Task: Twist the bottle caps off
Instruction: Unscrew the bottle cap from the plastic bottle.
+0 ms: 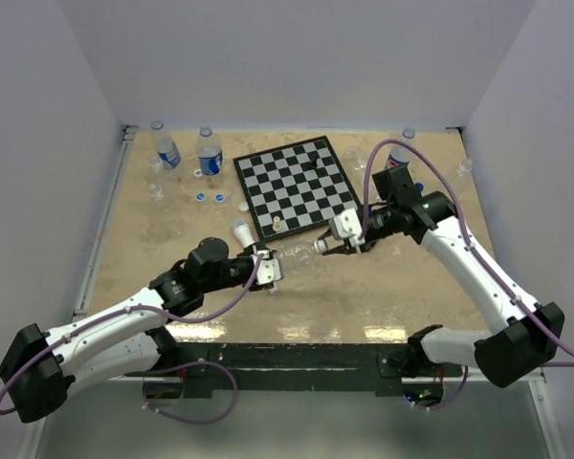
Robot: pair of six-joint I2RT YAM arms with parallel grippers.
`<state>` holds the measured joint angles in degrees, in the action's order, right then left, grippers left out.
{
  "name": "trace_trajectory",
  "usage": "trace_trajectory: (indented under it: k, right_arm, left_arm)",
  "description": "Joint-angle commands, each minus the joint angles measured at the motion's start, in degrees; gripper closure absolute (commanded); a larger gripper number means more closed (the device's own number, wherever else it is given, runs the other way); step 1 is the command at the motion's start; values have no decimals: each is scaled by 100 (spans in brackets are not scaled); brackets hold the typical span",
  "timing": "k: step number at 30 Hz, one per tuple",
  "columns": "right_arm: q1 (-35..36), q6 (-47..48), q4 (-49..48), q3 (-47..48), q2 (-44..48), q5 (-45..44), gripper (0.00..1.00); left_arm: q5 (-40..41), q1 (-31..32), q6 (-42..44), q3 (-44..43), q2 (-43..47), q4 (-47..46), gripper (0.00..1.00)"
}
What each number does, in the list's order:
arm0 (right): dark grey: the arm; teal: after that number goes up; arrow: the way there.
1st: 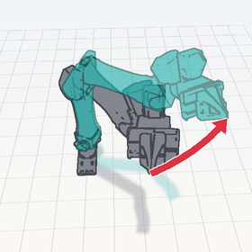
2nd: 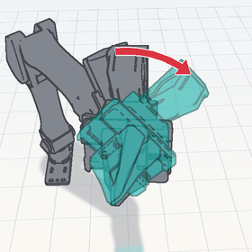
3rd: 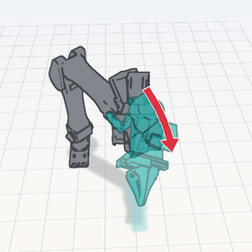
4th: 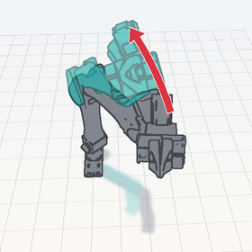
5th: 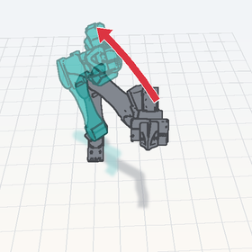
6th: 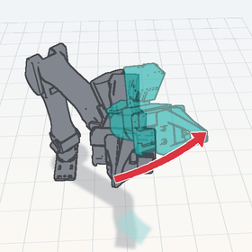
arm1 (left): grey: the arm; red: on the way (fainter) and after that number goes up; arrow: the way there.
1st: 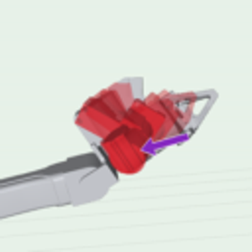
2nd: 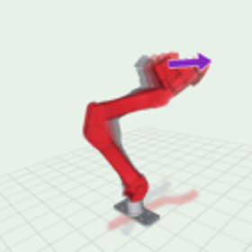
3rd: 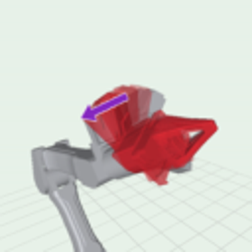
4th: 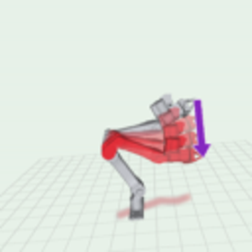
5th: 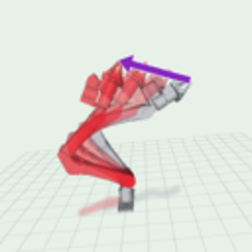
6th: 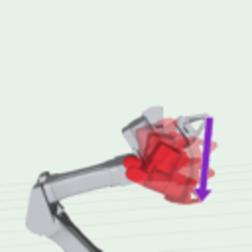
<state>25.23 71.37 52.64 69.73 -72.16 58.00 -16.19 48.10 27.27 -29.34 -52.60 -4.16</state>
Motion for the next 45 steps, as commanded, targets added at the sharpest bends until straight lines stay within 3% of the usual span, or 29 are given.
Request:
trace_trajectory:
  k: [1, 5, 8, 13, 16, 19, 21, 25, 27, 33, 45]
  right_arm:
    - [17, 4276, 1178, -83, 27, -244, 100]
    - [8, 4385, 1143, 40, -149, 26, 100]
    - [8, 4000, 1073, -39, -44, 238, 92]
    - [8, 2385, 731, -135, 202, 440, 46]
    - [-1, 1609, 668, -109, 264, 581, 29]
    - [-45, 697, 467, -100, 369, 607, 20]
    - [-71, -128, 56, -118, 527, 538, 19]
    - [-89, -3631, -1797, -424, 975, -339, 20]
    - [-80, -4656, -2048, -443, 1064, -788, 20]
    - [-80, -5054, -1862, -504, 783, -711, 24]
    - [-80, -4870, -1599, -478, 387, -456, 37]
  left_arm:
    - [-104, -20, 112, 8, 57, -401, 96]
    - [-104, -20, 138, 25, 57, -384, 96]
    - [-95, -20, 139, 25, 66, -384, 96]
    - [-157, -19, 121, -1, 39, -401, 96]
    - [-174, -20, 121, -1, 22, -401, 96]
    - [-174, -11, 112, -1, 39, -384, 96]
    - [-166, -20, 112, -1, 48, -384, 96]
    - [-192, -20, 103, -10, 48, -383, 96]
    - [-210, -19, 95, -19, 39, -401, 96]
    - [-245, -20, 86, -45, 65, -375, 97]
    - [-210, -11, 86, -36, 101, -375, 97]
